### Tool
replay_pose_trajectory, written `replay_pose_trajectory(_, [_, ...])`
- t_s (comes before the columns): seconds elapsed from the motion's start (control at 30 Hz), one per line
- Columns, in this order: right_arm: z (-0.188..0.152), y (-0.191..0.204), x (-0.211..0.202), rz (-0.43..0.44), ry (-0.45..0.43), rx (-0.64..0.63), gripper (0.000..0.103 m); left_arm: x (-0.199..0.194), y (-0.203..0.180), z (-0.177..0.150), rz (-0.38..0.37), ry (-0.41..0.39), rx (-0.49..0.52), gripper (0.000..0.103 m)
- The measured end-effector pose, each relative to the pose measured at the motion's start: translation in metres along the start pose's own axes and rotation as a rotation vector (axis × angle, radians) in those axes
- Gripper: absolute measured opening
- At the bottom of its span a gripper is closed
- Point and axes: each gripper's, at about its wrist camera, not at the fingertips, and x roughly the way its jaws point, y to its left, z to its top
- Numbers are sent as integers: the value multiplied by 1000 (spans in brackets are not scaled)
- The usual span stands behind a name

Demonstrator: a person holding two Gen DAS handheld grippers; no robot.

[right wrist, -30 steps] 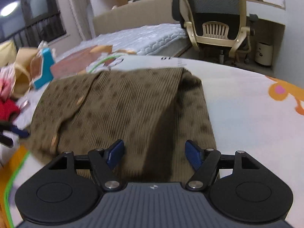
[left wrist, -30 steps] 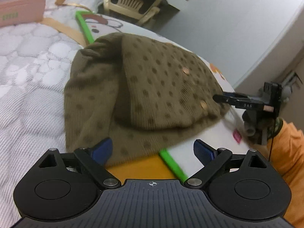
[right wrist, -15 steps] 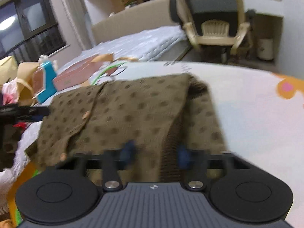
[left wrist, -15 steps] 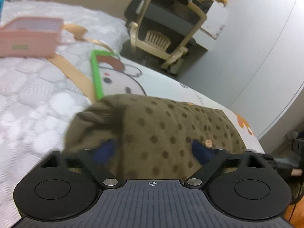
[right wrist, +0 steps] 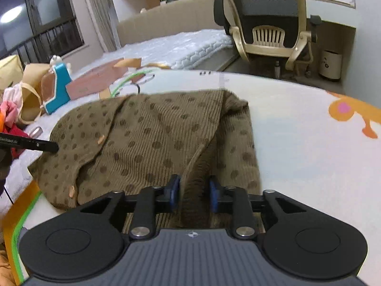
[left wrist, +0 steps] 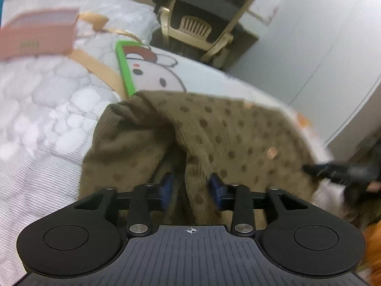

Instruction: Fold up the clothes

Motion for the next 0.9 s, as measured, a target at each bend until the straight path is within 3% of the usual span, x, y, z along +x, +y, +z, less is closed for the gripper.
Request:
replay_pose_trajectory(0.03, [5, 2, -5, -9, -26, -20, 38, -1, 6, 7, -34, -18, -41, 74])
replay_pose_trajectory(0.13, [25, 14, -9, -3, -103, -73, 55, 9, 21, 30, -116, -44, -149, 86])
replay_pose_trajectory(0.2, [35, 23, -1, 45, -120, -75, 59, 27, 30, 46, -143, -31, -203, 93])
replay_pose_trajectory(0.27, [44, 32, 7, 94, -138, -77, 59, 28, 38, 56, -131, -67, -222, 93])
replay_pose_trajectory(0.4, [30, 66, 47, 156, -47, -157, 59, 32, 54, 76, -105, -141, -260, 91])
replay_pose_trajectory(0.47, [16, 79, 64, 149, -4, -206, 60, 33, 62, 86, -92, -178, -279, 91])
replay_pose_trajectory(0.57, [11, 90, 62, 132, -12, -274, 63, 35, 73, 101, -71, -230, -306, 93])
replay_pose_trajectory(0.63, [16, 91, 54, 123, -30, -297, 63, 24, 80, 93, -24, -197, -289, 93])
replay_pose_trajectory(0.7, [27, 87, 43, 92, -78, -306, 63, 9, 68, 85, -21, -195, -194, 93])
replay_pose_trajectory(0.83, [59, 60, 54, -67, -135, -267, 63, 5, 14, 77, -145, -182, 12, 97])
replay_pose_trajectory(0.9, [61, 45, 81, -187, -95, -264, 63, 21, -11, 73, -202, -166, 72, 98])
